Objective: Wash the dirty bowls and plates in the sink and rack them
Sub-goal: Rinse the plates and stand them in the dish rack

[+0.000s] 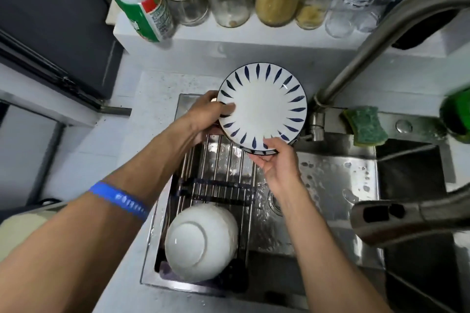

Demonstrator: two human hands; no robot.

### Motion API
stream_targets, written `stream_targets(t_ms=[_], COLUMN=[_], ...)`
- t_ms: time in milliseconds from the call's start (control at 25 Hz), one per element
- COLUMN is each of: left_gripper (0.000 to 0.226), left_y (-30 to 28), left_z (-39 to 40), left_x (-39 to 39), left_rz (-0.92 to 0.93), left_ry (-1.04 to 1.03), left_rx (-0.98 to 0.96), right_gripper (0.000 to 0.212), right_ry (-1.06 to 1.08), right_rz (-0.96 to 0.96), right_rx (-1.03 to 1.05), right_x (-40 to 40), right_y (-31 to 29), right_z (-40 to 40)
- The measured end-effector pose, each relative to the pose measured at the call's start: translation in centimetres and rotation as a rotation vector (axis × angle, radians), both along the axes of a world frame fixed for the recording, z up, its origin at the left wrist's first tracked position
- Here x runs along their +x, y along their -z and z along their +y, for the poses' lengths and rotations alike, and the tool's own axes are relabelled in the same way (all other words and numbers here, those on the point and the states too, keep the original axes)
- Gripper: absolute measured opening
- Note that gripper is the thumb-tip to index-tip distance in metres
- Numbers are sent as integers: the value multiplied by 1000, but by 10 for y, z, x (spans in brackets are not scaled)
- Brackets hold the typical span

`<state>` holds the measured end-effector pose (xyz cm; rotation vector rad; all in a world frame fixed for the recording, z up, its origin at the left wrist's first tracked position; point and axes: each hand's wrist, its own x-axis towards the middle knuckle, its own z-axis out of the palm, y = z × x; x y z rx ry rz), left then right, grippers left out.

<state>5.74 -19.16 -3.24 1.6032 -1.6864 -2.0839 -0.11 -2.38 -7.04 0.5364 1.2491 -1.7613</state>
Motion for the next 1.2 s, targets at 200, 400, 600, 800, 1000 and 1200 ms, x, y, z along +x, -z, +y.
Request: stream_targets(t_ms=[200, 400, 600, 800, 1000, 1200], left_gripper=[48, 67, 68, 65, 61, 59], left_y=[-67, -89, -67, 26, 148, 201], left_z=[52, 123, 209, 285, 322, 320], left_x=[47, 72, 68, 44, 34, 21], left_rz=[42, -76, -107, -20, -98, -108], left_ry=[-64, 25, 41, -162, -236, -274], left_rx=[-220, -341, -201, 114, 239, 268], right_gripper=[29, 51, 43, 49, 54, 33], right_ry=[-93, -124, -127, -266, -457, -472], right_rz=[-137, -264, -258, -200, -189, -232], right_rx=[-144, -217, -153, 100, 367, 364], right_x=[40, 64, 51, 5, -37, -48], right_y=[-33, -45, -42, 6, 101, 165], right_z=[31, 101, 194, 272, 290, 291])
